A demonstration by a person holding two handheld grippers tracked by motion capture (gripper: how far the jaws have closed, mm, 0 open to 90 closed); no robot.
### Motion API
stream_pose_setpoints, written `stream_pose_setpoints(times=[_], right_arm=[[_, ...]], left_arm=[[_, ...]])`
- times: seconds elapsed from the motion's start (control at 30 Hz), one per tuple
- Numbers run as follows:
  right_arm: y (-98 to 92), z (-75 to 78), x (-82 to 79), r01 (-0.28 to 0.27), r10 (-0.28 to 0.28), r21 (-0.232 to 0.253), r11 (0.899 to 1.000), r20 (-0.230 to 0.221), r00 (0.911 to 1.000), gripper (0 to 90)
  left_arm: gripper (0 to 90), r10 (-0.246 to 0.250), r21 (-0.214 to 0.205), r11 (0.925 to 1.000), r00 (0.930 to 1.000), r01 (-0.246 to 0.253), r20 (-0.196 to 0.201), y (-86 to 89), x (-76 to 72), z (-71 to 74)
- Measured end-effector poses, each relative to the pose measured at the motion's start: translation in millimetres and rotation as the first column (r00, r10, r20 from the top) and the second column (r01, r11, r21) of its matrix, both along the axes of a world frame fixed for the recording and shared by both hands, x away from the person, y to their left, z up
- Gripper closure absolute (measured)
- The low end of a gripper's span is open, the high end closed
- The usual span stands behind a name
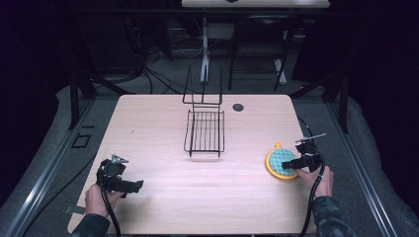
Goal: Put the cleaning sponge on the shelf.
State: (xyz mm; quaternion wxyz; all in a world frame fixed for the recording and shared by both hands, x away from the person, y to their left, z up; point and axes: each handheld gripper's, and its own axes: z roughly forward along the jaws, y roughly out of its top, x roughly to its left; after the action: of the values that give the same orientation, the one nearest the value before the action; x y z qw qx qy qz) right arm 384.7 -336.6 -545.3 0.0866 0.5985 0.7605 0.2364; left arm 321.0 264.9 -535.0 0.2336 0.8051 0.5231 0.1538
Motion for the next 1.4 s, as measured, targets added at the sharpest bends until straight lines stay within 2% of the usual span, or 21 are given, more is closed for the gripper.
stream_pose_setpoints(times=[0.1, 0.27, 0.43, 0.53, 0.73, 0.8, 0.97, 1.03, 1.2, 1.4], right_arm=[[-0.8, 0.1, -0.9, 0.006, -0.006, 0.009, 1.000, -0.005, 1.0000, 46.9], [-5.9, -1.2, -2.2, 0.037, -0.038, 0.053, 0.998, 0.002, 0.9993, 57.4], [-3.4, 0.6, -2.7, 0.039, -0.039, 0.017, 0.999, -0.001, 0.9993, 65.3], [-1.5, 1.0, -3.9, 0.046, -0.046, 0.011, 0.999, 0.005, 0.9989, 69.3], [0.4, 2.0, -5.2, 0.057, -0.057, -0.002, 0.998, 0.013, 0.9983, 74.6], [2.9, 3.1, -5.5, 0.057, -0.057, -0.020, 0.998, 0.025, 0.9981, 76.7], [8.1, 7.4, -8.0, 0.046, -0.044, -0.031, 0.998, 0.047, 0.9979, 81.7], [9.4, 11.2, -9.5, 0.040, -0.038, -0.027, 0.999, 0.075, 0.9964, 87.2], [11.6, 12.9, -10.4, 0.033, -0.030, -0.029, 0.999, 0.079, 0.9964, 87.6], [13.6, 24.2, -14.7, 0.028, -0.027, -0.008, 1.000, 0.121, 0.9922, 87.9]], left_arm=[[0.4, -0.006, 0.006, 1.0000, 1.0000, 0.006, 0.001, -0.2, 0.6, -0.8], [0.4, -0.008, 0.007, 0.9999, 1.0000, 0.008, 0.006, -2.0, -0.8, 0.4], [0.6, -0.010, 0.008, 0.9999, 0.9999, 0.010, 0.006, -1.5, -0.3, -0.1], [0.8, -0.009, 0.008, 0.9999, 0.9999, 0.009, 0.008, -2.0, -0.3, -0.5], [1.7, -0.039, 0.014, 0.9991, 0.9992, 0.039, -0.008, -3.7, 0.0, -2.3], [1.7, -0.036, 0.009, 0.9993, 0.9993, 0.036, -0.002, -3.7, -0.1, -2.1], [1.4, -0.031, -0.002, 0.9995, 0.9995, 0.031, 0.003, -1.7, 0.0, -1.8], [1.0, -0.027, -0.003, 0.9996, 0.9996, 0.027, 0.004, -1.7, 0.3, -1.9], [0.9, -0.033, 0.002, 0.9995, 0.9995, 0.033, 0.005, -1.5, -0.3, -1.1], [0.7, -0.030, -0.006, 0.9995, 0.9995, 0.030, 0.014, 0.6, 0.1, -0.4]])
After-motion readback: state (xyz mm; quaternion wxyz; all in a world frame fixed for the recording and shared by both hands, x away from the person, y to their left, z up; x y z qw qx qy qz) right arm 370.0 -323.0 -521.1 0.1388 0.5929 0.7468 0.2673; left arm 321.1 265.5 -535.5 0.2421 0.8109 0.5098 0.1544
